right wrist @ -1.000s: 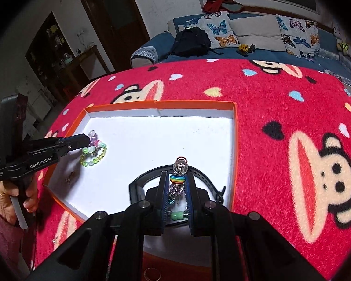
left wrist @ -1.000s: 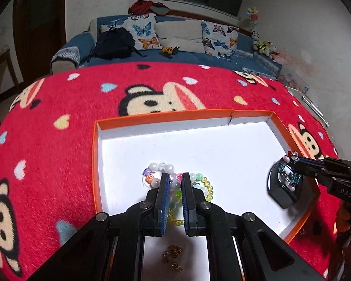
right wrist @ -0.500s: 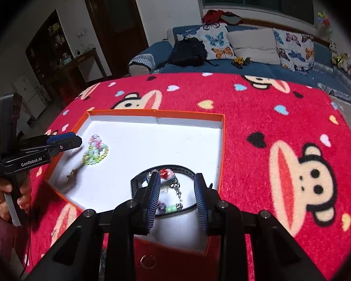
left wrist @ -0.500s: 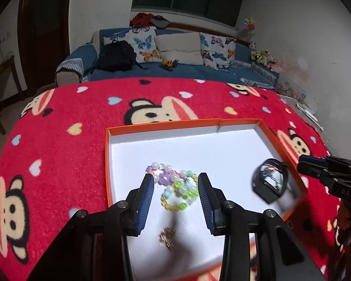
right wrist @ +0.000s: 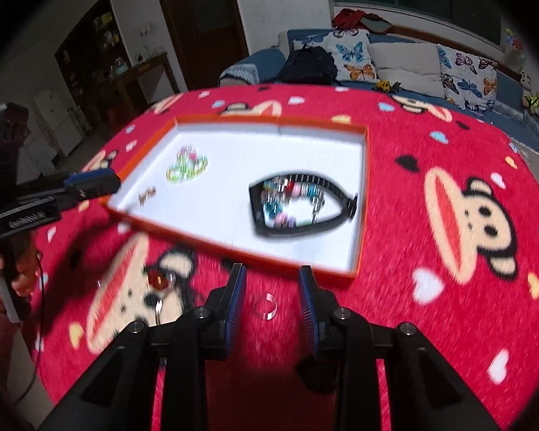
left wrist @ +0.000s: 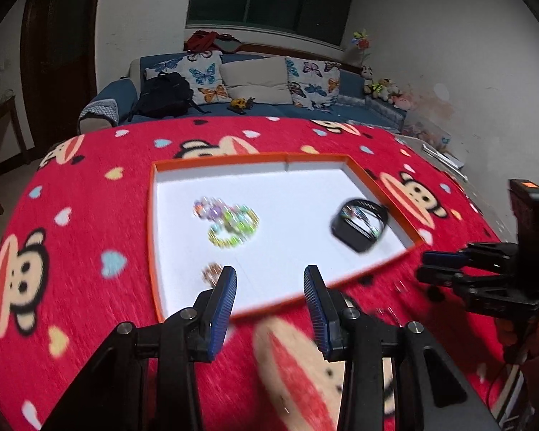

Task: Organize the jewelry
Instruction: 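Grasp the red bead earring with the left tool while the right tool grasps the silver ring, then carry the red earring with the left tool while the right tool carries the ring over the tray, then open the left tool to drop the red earring while the right tool releases the ring, then grasp the large silver hoop earring with the right tool while the left tool reaches a pearl stud, then close the left tool on the pearl stud while the right tool lifts the hoop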

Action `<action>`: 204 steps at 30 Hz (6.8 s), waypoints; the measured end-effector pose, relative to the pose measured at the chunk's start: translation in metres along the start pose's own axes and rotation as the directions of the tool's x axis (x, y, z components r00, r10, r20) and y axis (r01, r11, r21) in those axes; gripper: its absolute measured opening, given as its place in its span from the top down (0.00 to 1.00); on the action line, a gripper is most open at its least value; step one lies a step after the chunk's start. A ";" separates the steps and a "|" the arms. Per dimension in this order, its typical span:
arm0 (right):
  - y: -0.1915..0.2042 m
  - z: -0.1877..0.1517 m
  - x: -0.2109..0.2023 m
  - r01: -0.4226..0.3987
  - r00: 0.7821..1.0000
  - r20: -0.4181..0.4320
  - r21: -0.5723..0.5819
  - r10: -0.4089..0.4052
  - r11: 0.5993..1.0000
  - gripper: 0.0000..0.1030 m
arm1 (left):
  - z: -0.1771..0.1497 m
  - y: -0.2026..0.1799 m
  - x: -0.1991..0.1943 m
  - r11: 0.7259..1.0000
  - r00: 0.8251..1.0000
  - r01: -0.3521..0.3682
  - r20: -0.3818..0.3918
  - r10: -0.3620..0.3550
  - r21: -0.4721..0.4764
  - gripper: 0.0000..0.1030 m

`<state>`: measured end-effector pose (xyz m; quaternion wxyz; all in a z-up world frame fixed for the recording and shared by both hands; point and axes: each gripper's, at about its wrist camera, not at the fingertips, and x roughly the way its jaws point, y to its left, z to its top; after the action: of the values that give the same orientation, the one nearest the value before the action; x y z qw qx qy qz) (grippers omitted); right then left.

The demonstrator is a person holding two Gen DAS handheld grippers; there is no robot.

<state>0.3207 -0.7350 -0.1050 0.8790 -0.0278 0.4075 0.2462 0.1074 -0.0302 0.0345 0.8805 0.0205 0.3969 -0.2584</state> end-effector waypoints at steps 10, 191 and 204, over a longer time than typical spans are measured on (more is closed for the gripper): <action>0.002 -0.027 0.012 0.007 0.999 -0.045 0.018 -0.007 1.000 0.68 | -0.042 -0.047 0.008 0.990 0.997 0.054 -0.053 -0.047 0.131 0.60; 0.088 -0.029 0.029 -0.065 0.995 -0.093 -0.281 0.040 0.958 0.43 | -0.063 0.001 -0.026 0.994 0.998 -0.057 0.024 0.059 -0.092 0.62; 0.087 -0.030 0.026 -0.045 0.996 -0.085 -0.291 0.021 0.956 0.47 | -0.063 -0.004 -0.023 0.996 0.999 -0.042 0.017 0.044 -0.082 0.62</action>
<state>0.2736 -0.6554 -0.1306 0.8439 -0.1605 0.4022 0.3168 0.0496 -0.0086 0.0085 0.8896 -0.0094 0.3983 -0.2233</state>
